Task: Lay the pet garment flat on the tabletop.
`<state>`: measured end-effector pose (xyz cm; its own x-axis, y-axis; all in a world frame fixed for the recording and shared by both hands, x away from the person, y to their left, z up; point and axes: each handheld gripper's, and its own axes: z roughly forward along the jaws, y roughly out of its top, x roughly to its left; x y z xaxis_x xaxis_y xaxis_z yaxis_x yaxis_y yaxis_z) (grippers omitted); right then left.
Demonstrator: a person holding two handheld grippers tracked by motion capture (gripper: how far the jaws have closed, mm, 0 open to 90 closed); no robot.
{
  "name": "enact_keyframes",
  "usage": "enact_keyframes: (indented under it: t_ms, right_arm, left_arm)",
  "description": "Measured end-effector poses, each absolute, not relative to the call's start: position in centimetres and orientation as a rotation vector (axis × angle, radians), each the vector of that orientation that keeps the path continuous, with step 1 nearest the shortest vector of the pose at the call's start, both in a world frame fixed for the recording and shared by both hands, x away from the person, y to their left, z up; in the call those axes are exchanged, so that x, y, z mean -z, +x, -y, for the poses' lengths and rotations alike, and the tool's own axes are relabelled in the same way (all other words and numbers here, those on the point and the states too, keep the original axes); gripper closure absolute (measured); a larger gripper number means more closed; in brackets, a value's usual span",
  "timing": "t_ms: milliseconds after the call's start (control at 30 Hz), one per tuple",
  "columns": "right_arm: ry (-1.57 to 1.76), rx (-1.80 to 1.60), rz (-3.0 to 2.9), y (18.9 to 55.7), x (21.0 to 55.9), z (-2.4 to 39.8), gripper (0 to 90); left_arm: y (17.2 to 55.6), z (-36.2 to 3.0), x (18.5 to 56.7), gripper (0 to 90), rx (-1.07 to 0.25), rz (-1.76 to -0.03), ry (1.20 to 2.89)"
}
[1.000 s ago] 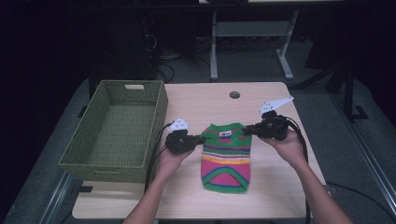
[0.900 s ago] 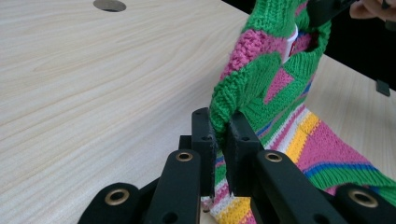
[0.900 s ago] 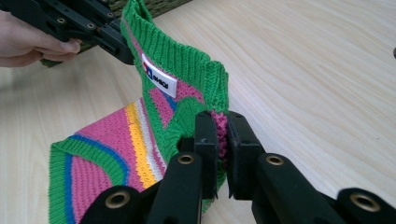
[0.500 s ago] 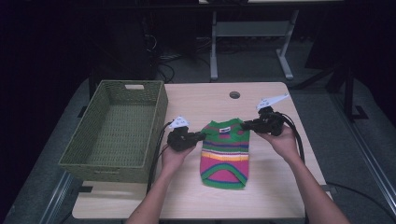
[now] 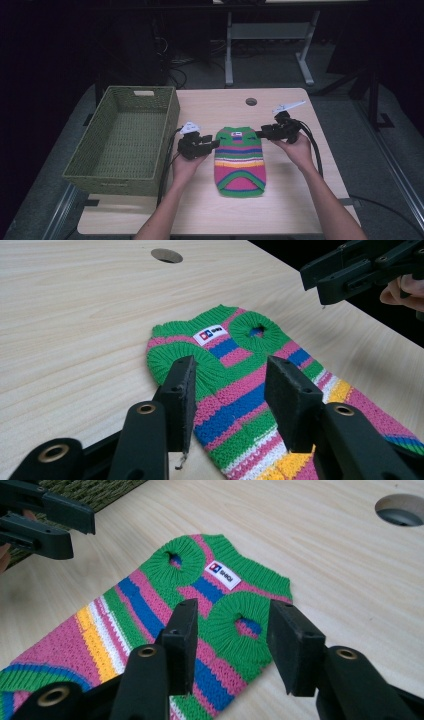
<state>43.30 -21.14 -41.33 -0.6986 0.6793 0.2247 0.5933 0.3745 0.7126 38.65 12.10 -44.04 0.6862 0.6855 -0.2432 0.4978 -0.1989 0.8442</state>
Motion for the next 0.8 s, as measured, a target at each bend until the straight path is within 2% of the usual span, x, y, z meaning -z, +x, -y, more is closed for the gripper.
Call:
enact_keyframes:
  t_ms: [800]
  right_arm:
    - [1.207, -1.458, -2.596, 40.9, 42.0, 24.3, 42.2]
  left_arm:
    - [36.9, -12.2, 43.3, 43.2, -0.158, -0.859, 1.885]
